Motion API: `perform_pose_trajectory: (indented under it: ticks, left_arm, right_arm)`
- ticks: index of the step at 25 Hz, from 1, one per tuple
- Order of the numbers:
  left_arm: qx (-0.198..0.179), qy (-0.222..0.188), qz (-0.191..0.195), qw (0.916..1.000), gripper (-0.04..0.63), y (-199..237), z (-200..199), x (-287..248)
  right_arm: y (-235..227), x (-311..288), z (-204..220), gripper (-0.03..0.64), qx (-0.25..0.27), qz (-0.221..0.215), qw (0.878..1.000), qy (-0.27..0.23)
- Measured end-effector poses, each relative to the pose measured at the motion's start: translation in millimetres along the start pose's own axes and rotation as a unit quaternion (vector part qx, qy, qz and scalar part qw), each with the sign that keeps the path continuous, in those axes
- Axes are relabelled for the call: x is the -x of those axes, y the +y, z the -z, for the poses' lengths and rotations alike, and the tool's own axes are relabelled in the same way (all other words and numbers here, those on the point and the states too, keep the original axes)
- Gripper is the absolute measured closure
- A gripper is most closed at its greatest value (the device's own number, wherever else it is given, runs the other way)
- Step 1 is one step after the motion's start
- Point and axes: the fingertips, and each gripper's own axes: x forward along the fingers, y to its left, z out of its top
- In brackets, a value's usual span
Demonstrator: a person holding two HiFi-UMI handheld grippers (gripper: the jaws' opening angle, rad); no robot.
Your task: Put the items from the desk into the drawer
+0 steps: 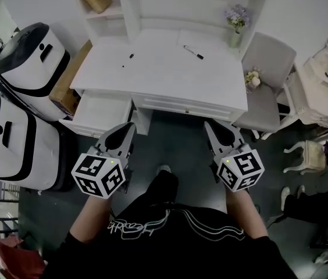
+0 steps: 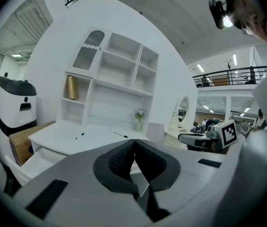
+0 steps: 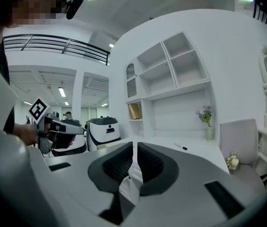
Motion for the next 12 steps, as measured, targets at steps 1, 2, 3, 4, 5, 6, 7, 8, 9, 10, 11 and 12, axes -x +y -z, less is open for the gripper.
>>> perform_pose_trajectory:
  ticks: [1, 2, 3, 4, 5, 6, 7, 8, 9, 10, 11, 12]
  left_arm:
    - [-0.001, 0.0, -0.002, 1.0, 0.575, 10.4, -3.9, -14.0]
    - [-0.001, 0.001, -0.004, 1.0, 0.575, 20.1, -7.7, -29.8]
    - [0.0, 0.003, -0.004, 1.0, 0.575, 29.1, -11.6, -47.3]
    - [0.0, 0.006, -0.003, 1.0, 0.575, 37.7, -15.6, -66.3]
    - [0.0, 0.008, -0.001, 1.0, 0.575, 46.4, -19.7, -85.8]
    - [0.0, 0.009, 0.001, 1.0, 0.575, 55.8, -23.3, -104.9]
    - [0.0, 0.011, 0.002, 0.9999, 0.575, 66.0, -26.0, -122.9]
    - [0.003, 0.014, 0.004, 0.9999, 0.575, 76.8, -28.1, -139.5]
    - [0.006, 0.017, 0.005, 0.9998, 0.575, 87.4, -30.4, -154.9]
    - [0.009, 0.02, 0.008, 0.9997, 0.575, 97.0, -33.3, -169.1]
    - [0.01, 0.022, 0.011, 0.9996, 0.575, 105.4, -36.7, -182.2]
    - [0.008, 0.025, 0.014, 0.9996, 0.575, 112.9, -40.4, -194.5]
  right_arm:
    - [-8.4, -13.0, 0.4, 0.559, 0.0, 0.002, 1.0, 0.004]
    - [-18.3, -26.4, 0.2, 0.559, 0.0, 0.004, 1.0, 0.008]
    - [-30.1, -40.4, -1.1, 0.559, 0.001, 0.006, 1.0, 0.012]
    - [-43.5, -55.2, -3.3, 0.56, 0.002, 0.009, 1.0, 0.015]
    - [-57.6, -70.8, -5.6, 0.559, 0.003, 0.012, 1.0, 0.018]
    - [-71.4, -87.0, -7.1, 0.558, 0.004, 0.015, 1.0, 0.021]
    - [-84.2, -103.4, -7.2, 0.558, 0.004, 0.019, 0.999, 0.026]
    - [-96.0, -120.2, -6.3, 0.558, 0.004, 0.022, 0.999, 0.033]
    - [-106.6, -137.1, -5.5, 0.558, 0.004, 0.025, 0.999, 0.04]
    - [-116.2, -153.8, -5.2, 0.559, 0.005, 0.027, 0.999, 0.047]
    - [-124.7, -169.4, -5.3, 0.559, 0.006, 0.027, 0.998, 0.054]
    - [-132.6, -183.7, -5.5, 0.558, 0.007, 0.027, 0.998, 0.059]
